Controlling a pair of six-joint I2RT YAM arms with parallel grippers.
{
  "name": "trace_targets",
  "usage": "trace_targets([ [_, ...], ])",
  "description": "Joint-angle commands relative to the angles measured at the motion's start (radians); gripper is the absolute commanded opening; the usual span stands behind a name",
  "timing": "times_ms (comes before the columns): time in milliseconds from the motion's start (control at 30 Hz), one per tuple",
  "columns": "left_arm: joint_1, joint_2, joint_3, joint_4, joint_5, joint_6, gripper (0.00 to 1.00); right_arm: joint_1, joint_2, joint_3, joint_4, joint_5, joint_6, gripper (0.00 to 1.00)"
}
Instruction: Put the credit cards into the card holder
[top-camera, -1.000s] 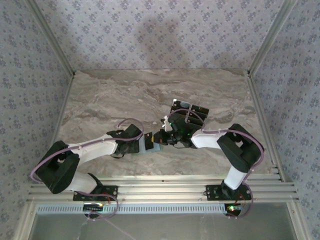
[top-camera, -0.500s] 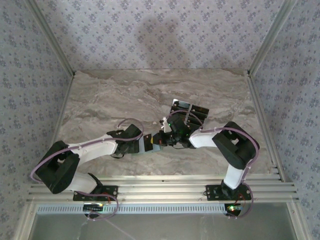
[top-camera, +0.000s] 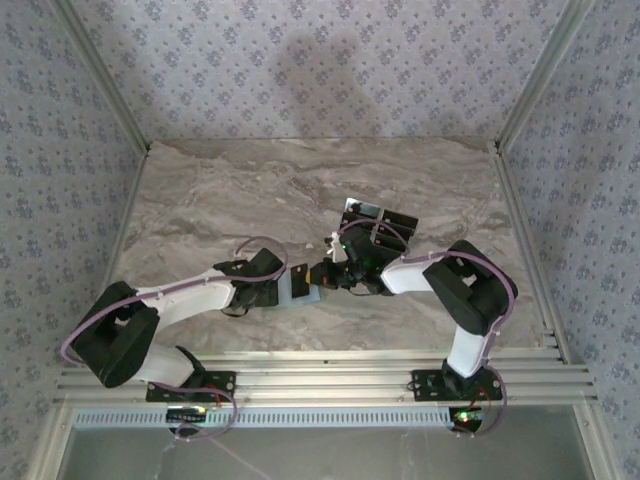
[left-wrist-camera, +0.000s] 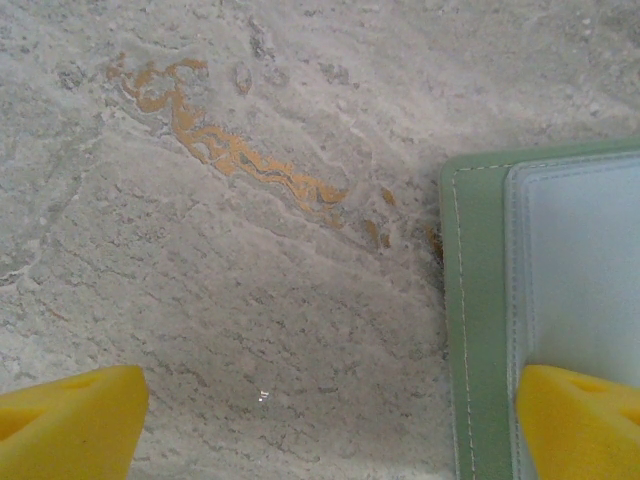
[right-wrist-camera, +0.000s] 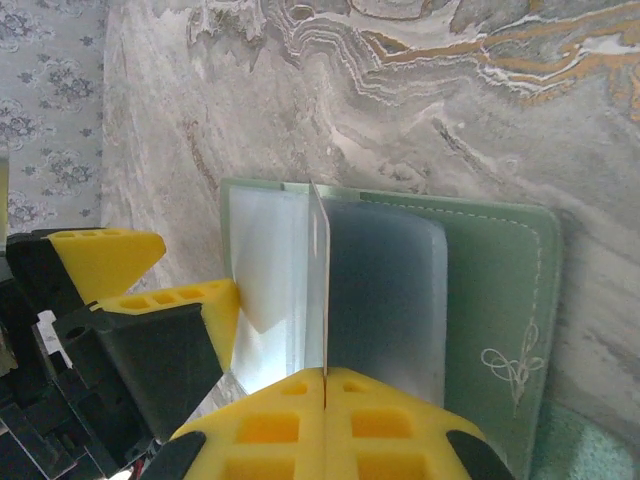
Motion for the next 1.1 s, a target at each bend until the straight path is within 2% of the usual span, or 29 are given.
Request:
trace_targets([
  [0,-0.002,0.017,-0.027,-0.057,-0.01,0.0,0.95,-0.001,0.015,-0.01,0.021,-0.021,-0.013,0.0],
  [700,-0.001,0.024,-0.026,-0.052,-0.008,0.0,0.94,0.024,0.053,-0.019,0.079,-0.079,0.014,0.0],
  [1067,-0.002,0.021,-0.031,-0.048,-0.005,0.0,0.94,0.024,0.059,-0.077,0.125,-0.054,0.071,0.0],
])
